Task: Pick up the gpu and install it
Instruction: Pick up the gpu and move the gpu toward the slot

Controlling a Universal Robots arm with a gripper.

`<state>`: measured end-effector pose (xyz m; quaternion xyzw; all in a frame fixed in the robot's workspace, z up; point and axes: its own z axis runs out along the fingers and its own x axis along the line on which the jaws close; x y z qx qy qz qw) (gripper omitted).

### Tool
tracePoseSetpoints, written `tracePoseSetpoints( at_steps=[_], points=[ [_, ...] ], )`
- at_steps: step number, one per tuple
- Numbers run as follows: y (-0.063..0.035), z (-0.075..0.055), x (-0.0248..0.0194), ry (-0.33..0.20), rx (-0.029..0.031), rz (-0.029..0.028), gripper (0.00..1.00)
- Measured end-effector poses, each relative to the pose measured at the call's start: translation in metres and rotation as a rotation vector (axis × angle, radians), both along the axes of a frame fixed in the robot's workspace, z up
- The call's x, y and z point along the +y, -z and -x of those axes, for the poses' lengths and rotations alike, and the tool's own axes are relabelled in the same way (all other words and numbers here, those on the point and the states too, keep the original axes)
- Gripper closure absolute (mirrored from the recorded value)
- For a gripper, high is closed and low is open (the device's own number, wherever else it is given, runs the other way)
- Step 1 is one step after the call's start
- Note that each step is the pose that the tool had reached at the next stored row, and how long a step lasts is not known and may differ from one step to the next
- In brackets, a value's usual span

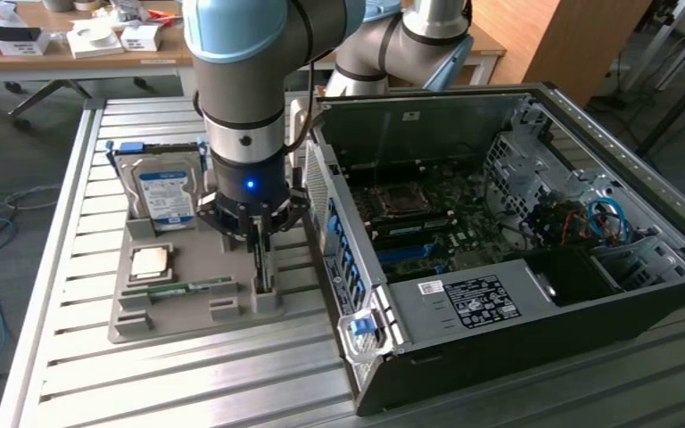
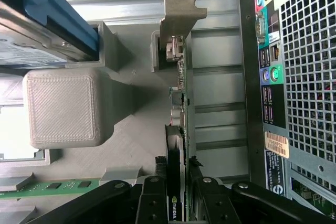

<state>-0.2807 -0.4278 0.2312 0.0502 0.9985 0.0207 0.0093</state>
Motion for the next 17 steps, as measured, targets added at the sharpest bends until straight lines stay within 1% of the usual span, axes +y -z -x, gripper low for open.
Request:
tracePoseSetpoints(
  at_steps=[12, 17],
  points=[
    [-0.0001, 0.0, 0.0, 0.0, -0.0001, 0.0, 0.73],
    [-0.0053, 0.0, 0.0, 0.0, 0.0, 0.0001, 0.73]
  ],
)
